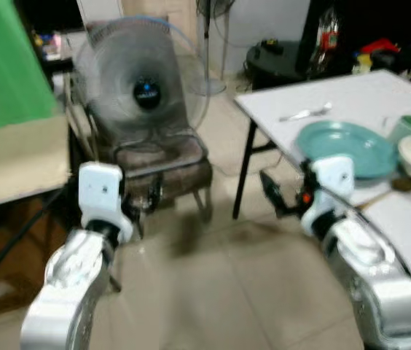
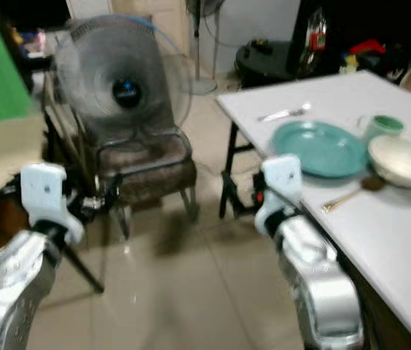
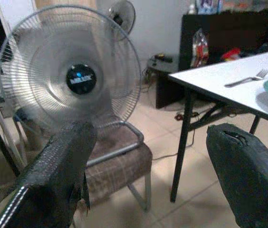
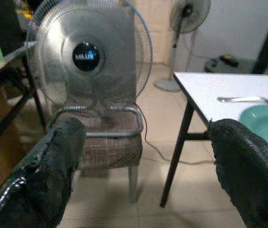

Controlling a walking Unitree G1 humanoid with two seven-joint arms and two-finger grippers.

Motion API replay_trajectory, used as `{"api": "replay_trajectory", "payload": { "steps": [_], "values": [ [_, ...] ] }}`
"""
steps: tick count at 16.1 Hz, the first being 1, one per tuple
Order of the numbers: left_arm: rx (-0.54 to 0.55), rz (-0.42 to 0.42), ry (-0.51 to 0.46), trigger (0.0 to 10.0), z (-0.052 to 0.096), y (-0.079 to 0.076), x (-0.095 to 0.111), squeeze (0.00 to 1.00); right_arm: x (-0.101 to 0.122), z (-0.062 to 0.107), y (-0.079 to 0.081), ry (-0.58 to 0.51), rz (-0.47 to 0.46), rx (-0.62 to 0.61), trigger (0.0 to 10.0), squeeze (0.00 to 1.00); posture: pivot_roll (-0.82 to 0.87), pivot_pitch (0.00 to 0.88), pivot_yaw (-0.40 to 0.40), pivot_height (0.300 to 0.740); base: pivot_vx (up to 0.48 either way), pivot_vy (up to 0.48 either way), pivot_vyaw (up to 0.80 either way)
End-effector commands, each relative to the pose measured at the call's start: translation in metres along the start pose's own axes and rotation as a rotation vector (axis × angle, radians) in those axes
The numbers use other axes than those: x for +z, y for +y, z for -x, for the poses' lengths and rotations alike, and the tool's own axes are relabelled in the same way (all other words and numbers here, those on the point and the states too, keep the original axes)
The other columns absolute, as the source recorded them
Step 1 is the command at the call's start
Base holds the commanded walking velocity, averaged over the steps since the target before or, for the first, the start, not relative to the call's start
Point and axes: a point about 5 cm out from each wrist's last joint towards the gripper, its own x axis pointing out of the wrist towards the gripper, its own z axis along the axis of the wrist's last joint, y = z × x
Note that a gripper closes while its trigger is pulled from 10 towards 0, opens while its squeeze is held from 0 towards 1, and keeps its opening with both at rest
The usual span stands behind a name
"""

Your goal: Setting the table

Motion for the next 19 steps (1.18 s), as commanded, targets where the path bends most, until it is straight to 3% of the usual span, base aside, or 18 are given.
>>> {"api": "replay_trajectory", "payload": {
  "steps": [1, 14, 15, 16, 17, 18, 19],
  "values": [
    [0.009, 0.001, 0.017, 10.0, 0.0014, 0.0027, -0.0035, 0.0, 0.0038, -0.0013, 0.0043, -0.019, -0.004, 0.03, 10.0, 1.0, 0.02, 0.0, 0.002, 0.74, 0.0, 0.349, 0.0],
    [0.017, -0.008, 0.019, 10.0, 0.0009, 0.0071, -0.0029, 0.0, 0.0023, -0.0028, 0.0038, -0.012, -0.031, 0.011, 10.0, 1.0, 0.03, 0.0, 0.01, 0.74, 0.0, 0.347, 0.0],
    [0.017, -0.008, 0.02, 10.0, 0.0009, 0.0071, -0.003, 0.0, 0.0024, -0.0028, 0.0032, -0.011, -0.031, 0.009, 10.0, 0.77, 0.03, 0.0, 0.009, 0.74, 0.0, 0.349, 0.0],
    [0.017, -0.007, 0.02, 10.0, 0.0009, 0.0069, -0.003, 0.0, 0.0024, -0.0028, 0.003, -0.011, -0.031, 0.009, 10.0, 0.77, 0.03, 0.0, 0.009, 0.74, 0.0, 0.349, 0.0],
    [0.017, -0.006, 0.02, 10.0, 0.0007, 0.0064, -0.003, 0.0, 0.002, -0.0029, 0.0026, -0.006, -0.035, 0.009, 10.0, 0.13, 0.03, 0.0, 0.005, 0.74, 0.0, 0.356, 0.0],
    [0.017, -0.006, 0.02, 10.0, 0.0008, 0.0062, -0.0031, 0.0, 0.0017, -0.003, 0.0025, -0.004, -0.036, 0.01, 10.0, 0.0, 0.03, 0.0, 0.005, 0.74, 0.0, 0.364, 0.0],
    [0.019, -0.005, 0.021, 10.0, 0.0016, 0.0065, -0.0033, 0.0, 0.0013, -0.0034, 0.0027, -0.001, -0.041, 0.011, 10.0, 0.0, 0.03, 0.0, 0.003, 0.74, 0.0, 0.368, 0.0]
  ]
}}
